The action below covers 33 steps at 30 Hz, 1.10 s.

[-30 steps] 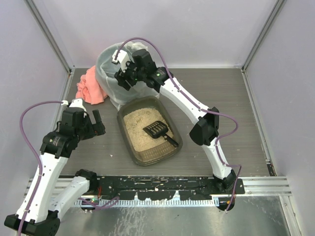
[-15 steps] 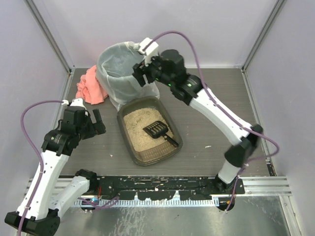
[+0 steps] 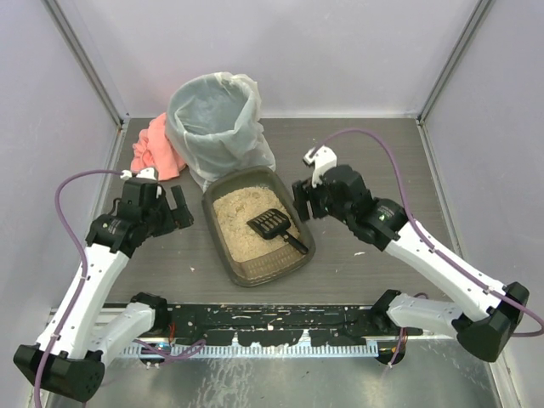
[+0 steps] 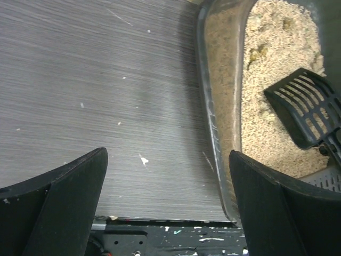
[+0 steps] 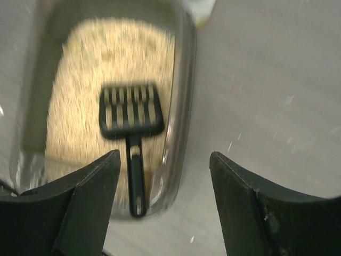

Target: Clean the litter box

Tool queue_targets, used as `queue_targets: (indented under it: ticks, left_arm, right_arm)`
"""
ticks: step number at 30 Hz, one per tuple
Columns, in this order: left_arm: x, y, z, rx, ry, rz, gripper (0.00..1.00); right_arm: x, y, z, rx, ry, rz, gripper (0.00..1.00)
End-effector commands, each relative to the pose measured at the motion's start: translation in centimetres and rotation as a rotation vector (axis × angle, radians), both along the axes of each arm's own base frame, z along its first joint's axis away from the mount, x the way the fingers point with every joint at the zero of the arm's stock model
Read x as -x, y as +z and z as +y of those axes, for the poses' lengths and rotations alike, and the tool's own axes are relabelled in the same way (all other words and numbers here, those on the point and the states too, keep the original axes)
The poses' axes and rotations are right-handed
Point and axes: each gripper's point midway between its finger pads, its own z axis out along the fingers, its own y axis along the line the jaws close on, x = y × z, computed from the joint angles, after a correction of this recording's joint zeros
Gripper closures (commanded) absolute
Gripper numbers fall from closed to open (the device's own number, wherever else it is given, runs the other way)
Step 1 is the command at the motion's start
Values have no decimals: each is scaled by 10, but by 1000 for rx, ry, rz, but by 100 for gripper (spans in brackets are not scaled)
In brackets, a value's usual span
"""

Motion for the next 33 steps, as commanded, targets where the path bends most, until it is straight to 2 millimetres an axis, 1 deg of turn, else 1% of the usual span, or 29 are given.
queue_targets:
  ticks: [1, 2, 4, 6, 8, 12, 16, 17, 20, 22, 23, 25, 30, 32, 33]
  left_arm:
    - [-22, 13, -21, 108, -38, -104, 2]
    - [-25, 13, -22, 114, -32, -111, 2]
    - [-31, 12, -23, 124, -11, -124, 2]
    - [-38, 6, -26, 123, 11, -142, 1]
    - [-43, -6, -35, 123, 16, -147, 1]
    - [-52, -37, -65, 86, -8, -140, 4]
    - [-56, -56, -92, 49, -42, -129, 10]
    - [-57, -60, -97, 45, -51, -124, 12]
    - [-61, -67, -116, 42, -102, -124, 21]
    - [-62, -71, -130, 26, -146, -125, 26]
    - [-61, -70, -141, 18, -179, -130, 30]
    - [-60, -82, -156, -17, -225, -114, 35]
    - [-52, -100, -192, -52, -341, -94, 38]
    - [-51, -102, -207, -51, -379, -101, 38]
    - [-51, -100, -215, -45, -394, -108, 38]
  right_arm:
    - [41, -44, -15, -35, -16, 186, 27]
    - [45, -54, -18, -35, -29, 211, 28]
    - [52, -68, -19, -61, -39, 242, 28]
    - [57, -73, -16, -97, -28, 256, 29]
    - [59, -74, -13, -126, -26, 259, 29]
    - [56, -67, -15, -142, -39, 234, 30]
    - [57, -64, -18, -147, -39, 218, 30]
    - [58, -66, -19, -142, -39, 220, 30]
    - [61, -72, -22, -135, -44, 226, 30]
    - [62, -76, -24, -133, -50, 230, 31]
    - [63, -77, -25, -133, -51, 233, 31]
    - [64, -78, -27, -136, -60, 231, 31]
    - [65, -79, -33, -136, -86, 230, 32]
    - [65, -80, -38, -137, -114, 226, 32]
    - [64, -80, -41, -138, -130, 221, 33]
